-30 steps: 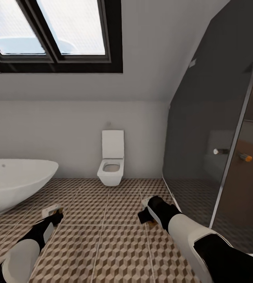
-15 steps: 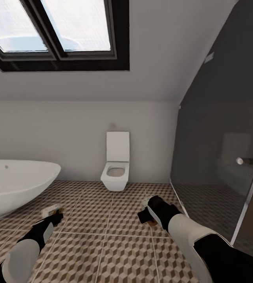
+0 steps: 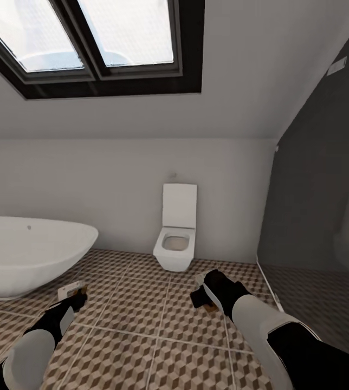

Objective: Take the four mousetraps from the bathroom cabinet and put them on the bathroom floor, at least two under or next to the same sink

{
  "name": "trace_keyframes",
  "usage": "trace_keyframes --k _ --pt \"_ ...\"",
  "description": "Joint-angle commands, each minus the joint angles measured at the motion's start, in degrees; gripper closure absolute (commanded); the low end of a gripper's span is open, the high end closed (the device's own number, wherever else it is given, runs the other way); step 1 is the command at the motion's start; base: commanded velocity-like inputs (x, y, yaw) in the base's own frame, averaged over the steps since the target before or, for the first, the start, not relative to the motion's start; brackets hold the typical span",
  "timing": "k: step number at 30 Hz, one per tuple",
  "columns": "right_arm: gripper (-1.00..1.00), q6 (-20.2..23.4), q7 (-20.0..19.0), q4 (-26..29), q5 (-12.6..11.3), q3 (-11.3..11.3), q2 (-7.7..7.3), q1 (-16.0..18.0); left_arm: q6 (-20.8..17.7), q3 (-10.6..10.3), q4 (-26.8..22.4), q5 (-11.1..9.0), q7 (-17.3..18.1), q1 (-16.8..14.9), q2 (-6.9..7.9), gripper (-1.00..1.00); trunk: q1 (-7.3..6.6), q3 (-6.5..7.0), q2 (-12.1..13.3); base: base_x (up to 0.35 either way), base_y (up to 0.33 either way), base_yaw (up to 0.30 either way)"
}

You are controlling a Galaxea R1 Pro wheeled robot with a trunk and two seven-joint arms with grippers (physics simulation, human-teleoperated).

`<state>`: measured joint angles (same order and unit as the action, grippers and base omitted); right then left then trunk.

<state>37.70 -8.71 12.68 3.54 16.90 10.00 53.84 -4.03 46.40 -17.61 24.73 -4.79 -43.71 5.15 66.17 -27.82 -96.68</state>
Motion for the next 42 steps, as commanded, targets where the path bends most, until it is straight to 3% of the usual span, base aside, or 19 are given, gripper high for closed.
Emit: trace_keyframes --k 1,11,34,42 --pt "1.00 0.3 -0.3 0.1 0.3 0.0 0.00 0.0 -0.2 0.2 -0.1 0.4 -0.1 -0.1 -0.03 1.00 0.03 -0.07 0.0 0.247 0.000 0.032" --pt "1.00 0.3 -0.3 0.1 0.3 0.0 0.00 0.0 -0.4 0.3 0.1 0.4 -0.1 -0.1 -0.21 1.00 0.03 -0.07 0.0 0.106 0.065 0.007" --pt "1.00 -1.2 -0.3 0.0 0.2 0.0 0.00 0.0 -0.5 0.3 0.1 0.5 0.0 -0.1 -0.26 1.00 0.03 -0.07 0.0 0.202 0.285 -0.008" --pt "1.00 -1.4 -0.3 0.1 0.2 0.0 0.00 0.0 -0.5 -1.2 0.2 0.4 0.0 -0.1 -0.36 1.00 0.03 -0.07 0.0 0.240 0.273 -0.200"
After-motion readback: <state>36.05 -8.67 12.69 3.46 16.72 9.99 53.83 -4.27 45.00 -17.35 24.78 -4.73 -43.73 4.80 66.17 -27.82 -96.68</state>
